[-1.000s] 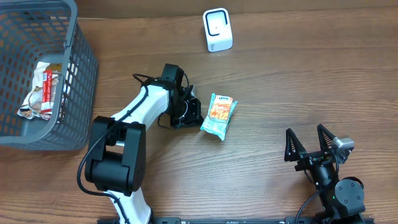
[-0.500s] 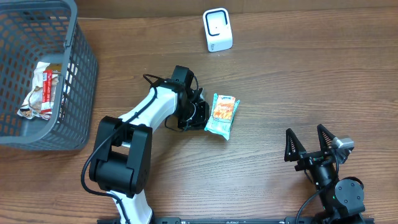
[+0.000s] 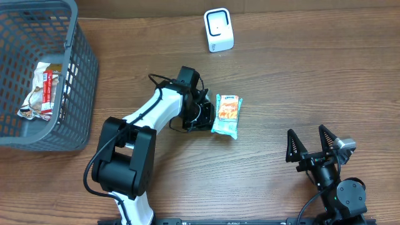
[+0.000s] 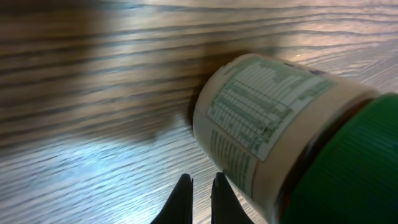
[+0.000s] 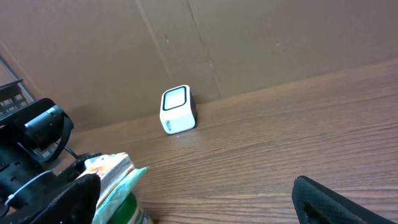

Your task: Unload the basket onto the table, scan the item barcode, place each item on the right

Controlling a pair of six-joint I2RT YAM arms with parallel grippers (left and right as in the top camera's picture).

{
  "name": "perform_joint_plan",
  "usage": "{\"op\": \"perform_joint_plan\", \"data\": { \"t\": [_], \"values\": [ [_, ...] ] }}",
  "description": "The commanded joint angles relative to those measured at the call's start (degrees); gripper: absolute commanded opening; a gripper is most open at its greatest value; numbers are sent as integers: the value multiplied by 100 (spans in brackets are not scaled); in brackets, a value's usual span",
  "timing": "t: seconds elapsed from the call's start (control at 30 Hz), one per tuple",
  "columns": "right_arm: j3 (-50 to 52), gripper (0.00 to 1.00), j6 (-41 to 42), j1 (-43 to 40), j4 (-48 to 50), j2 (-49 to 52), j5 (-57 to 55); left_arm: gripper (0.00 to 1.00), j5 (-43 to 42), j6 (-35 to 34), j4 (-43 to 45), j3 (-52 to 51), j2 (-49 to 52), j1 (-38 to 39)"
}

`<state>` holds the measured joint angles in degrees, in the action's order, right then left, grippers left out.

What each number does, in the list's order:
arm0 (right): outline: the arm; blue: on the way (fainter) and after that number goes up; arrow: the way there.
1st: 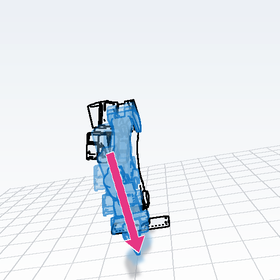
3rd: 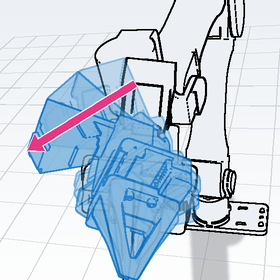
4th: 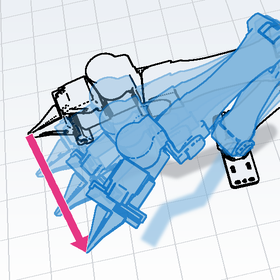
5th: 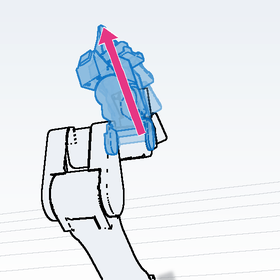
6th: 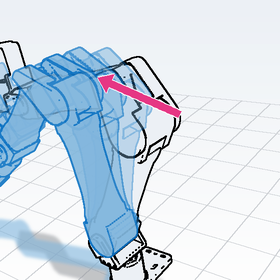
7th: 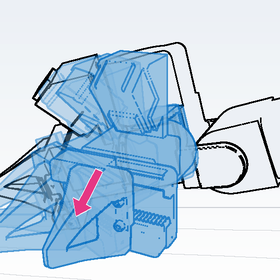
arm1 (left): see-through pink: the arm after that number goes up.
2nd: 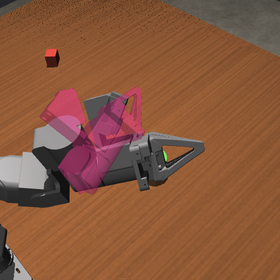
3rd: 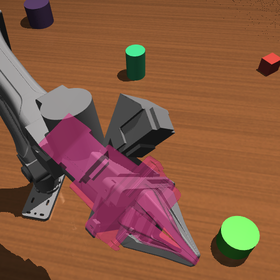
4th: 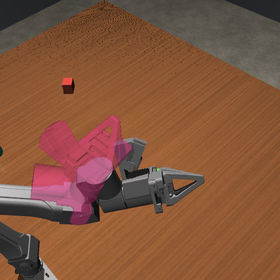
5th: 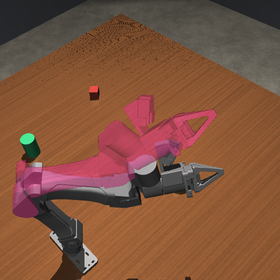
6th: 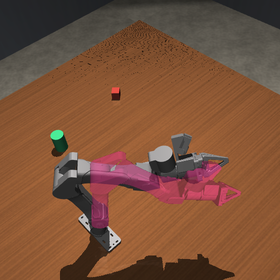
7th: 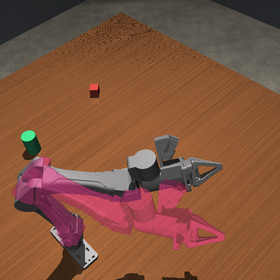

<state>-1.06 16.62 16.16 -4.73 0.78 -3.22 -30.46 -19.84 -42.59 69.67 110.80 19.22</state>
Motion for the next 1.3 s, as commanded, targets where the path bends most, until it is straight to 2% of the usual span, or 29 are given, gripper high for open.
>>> {"op": "perform_joint_plan", "data": {
  "t": [0.0,0.3,0.47,0.6,0.73,0.8,0.9,0.97,1.03,1.1,1.27],
  "values": [
    [59,100,-20,-15,26,-61,-4,4,-109,-103,68,-31,46,79],
    [59,100,-20,-15,26,-61,-4,4,-35,-81,155,-28,46,68],
    [59,100,-20,-15,26,-61,-4,5,162,57,-90,55,-15,-157],
    [59,100,-20,-15,26,-61,-4,11,254,63,-385,278,-240,-492],
    [59,100,-20,-15,26,-61,-4,17,358,564,-901,754,-614,-778],
    [59,100,-20,-15,26,-61,-4,25,636,728,-1292,1191,-800,-903],
    [59,100,-20,-15,26,-61,-4,42,1141,1082,-2004,2135,-1019,-1108],
    [59,100,-20,-15,26,-61,-4,63,1416,1399,-2404,2852,-1086,-1237],
    [59,100,-20,-15,26,-61,-4,86,1805,1412,-2730,3639,-1095,-1377],
    [59,100,-20,-15,26,-61,-4,100,2076,1412,-2896,4277,-1095,-1484],
    [59,100,-20,-15,26,-61,-4,100,2253,1412,-3058,5191,-1097,-1600]
  ]
}}
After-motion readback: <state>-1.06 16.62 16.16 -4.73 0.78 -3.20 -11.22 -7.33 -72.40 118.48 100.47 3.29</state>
